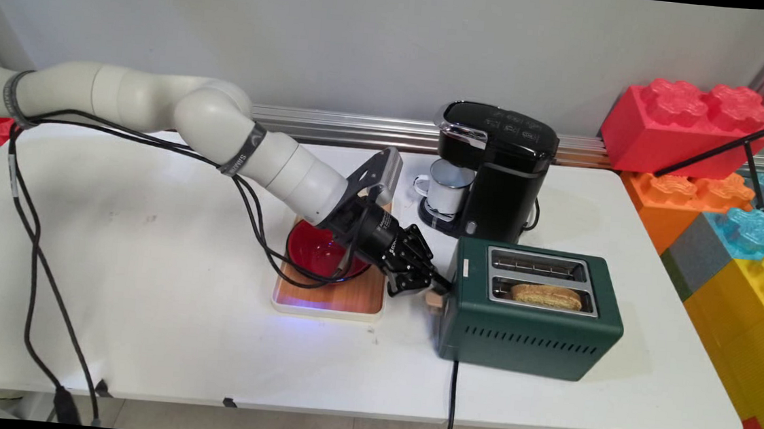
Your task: Press the toaster switch
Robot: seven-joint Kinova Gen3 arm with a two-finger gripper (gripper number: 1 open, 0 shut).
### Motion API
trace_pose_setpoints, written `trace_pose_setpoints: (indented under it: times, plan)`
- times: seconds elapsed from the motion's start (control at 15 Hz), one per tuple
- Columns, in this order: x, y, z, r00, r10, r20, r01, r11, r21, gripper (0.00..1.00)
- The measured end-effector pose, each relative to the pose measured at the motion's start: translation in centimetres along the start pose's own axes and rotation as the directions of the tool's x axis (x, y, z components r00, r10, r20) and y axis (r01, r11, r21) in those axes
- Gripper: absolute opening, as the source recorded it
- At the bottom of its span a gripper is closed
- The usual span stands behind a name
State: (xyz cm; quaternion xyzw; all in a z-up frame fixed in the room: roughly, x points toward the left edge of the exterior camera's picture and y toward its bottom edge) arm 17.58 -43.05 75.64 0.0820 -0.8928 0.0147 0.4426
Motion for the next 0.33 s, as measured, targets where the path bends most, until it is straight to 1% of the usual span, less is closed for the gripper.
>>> trace_pose_setpoints:
  times: [0.33]
  plan:
    - [-0.75,-0.06,0.15,1.0,-0.003,0.008,0.003,1.0,0.0,0.0]
